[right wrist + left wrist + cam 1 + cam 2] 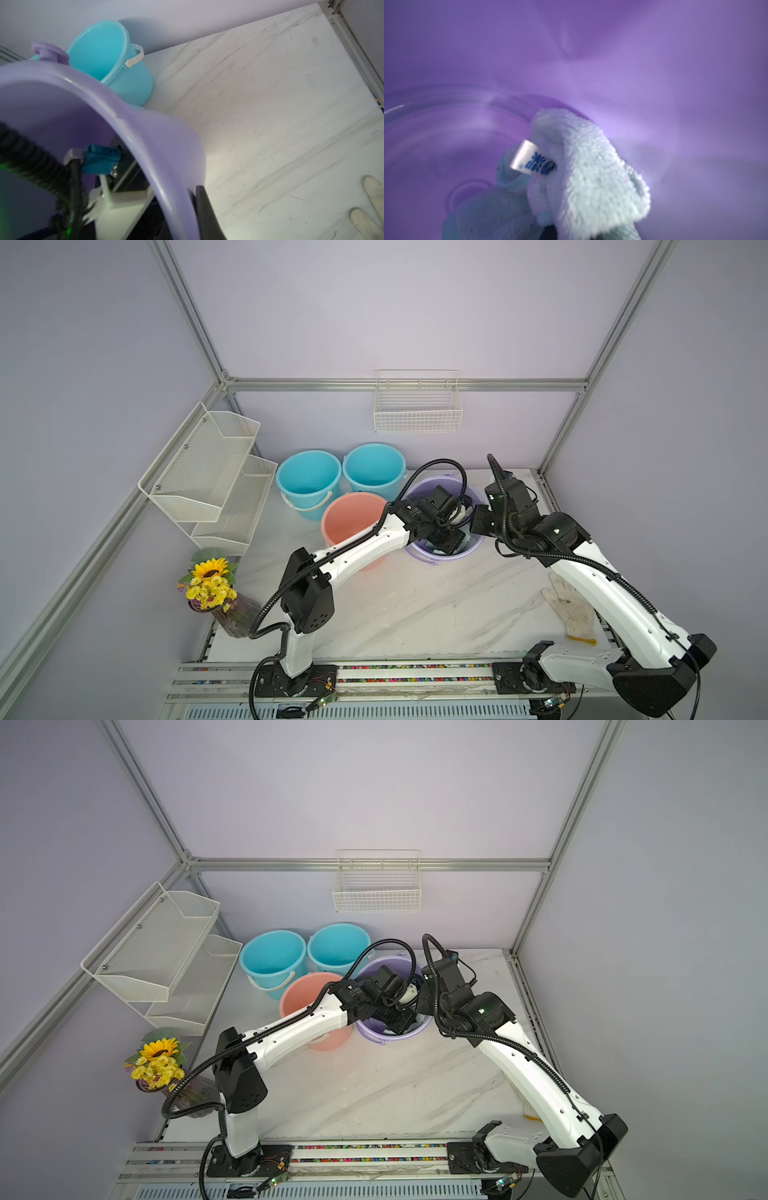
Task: Wipe the inside of the bucket with a cloth
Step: Wipe the dirt from the inside of the bucket.
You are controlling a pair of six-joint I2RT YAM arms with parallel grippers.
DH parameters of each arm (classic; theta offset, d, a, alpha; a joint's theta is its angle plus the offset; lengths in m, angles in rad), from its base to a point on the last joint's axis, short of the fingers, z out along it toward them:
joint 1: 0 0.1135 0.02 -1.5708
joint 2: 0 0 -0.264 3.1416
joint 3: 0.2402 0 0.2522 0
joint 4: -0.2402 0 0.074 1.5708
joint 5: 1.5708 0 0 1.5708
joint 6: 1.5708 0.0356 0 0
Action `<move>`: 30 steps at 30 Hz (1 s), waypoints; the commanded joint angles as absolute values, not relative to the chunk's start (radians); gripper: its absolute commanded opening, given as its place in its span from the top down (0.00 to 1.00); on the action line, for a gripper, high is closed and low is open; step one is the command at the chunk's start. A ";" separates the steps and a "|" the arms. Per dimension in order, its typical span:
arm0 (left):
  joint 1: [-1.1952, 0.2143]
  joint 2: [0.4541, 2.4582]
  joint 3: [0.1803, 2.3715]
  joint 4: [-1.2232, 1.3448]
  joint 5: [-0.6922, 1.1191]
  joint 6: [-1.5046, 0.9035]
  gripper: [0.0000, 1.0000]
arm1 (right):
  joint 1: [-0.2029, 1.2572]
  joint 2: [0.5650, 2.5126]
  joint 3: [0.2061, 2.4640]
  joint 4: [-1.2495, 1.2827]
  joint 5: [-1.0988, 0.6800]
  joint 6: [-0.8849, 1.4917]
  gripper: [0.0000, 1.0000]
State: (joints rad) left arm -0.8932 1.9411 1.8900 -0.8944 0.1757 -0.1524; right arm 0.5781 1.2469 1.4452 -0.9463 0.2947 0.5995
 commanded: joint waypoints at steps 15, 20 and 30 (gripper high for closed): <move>-0.964 2.079 2.091 -1.394 -0.690 -0.030 1.00 | 0.584 1.298 1.549 -0.972 0.378 0.550 1.00; -0.964 2.095 2.142 -1.307 -0.819 -0.082 1.00 | 0.584 1.284 1.523 -0.962 0.323 0.580 1.00; -0.951 2.012 2.072 -0.856 -0.784 -0.265 1.00 | 0.585 1.236 1.410 -0.881 0.161 0.679 1.00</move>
